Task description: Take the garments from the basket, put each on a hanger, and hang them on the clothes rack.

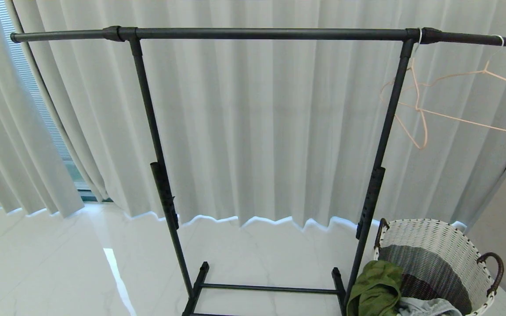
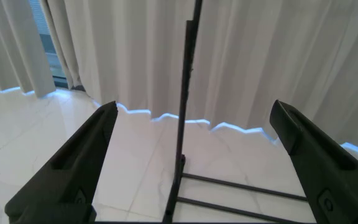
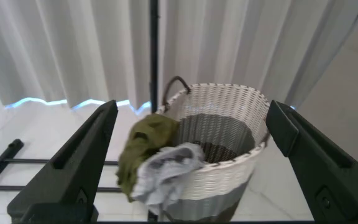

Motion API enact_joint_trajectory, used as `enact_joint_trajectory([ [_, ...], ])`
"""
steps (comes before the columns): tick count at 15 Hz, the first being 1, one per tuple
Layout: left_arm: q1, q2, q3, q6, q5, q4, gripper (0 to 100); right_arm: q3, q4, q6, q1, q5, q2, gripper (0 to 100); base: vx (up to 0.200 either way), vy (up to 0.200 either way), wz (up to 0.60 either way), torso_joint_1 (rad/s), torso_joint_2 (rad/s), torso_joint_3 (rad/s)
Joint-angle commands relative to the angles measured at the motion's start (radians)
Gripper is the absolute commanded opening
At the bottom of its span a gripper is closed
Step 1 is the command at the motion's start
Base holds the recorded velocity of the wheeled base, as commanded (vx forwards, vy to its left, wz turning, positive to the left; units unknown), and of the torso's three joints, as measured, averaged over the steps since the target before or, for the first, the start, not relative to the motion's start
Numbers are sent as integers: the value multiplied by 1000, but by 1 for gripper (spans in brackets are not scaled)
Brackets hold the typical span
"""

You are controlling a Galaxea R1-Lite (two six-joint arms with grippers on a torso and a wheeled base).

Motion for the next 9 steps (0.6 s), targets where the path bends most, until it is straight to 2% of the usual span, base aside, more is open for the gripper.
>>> enact_joint_trajectory([
  [1, 0, 0, 0, -1, 1, 0, 100, 0, -1, -1, 0, 0, 0, 100, 0, 0, 0, 0, 0, 0],
  [9, 0, 0, 0, -2, 1, 0, 100, 0, -1, 1, 0, 0, 0, 100, 0, 0, 0, 0, 0, 0],
])
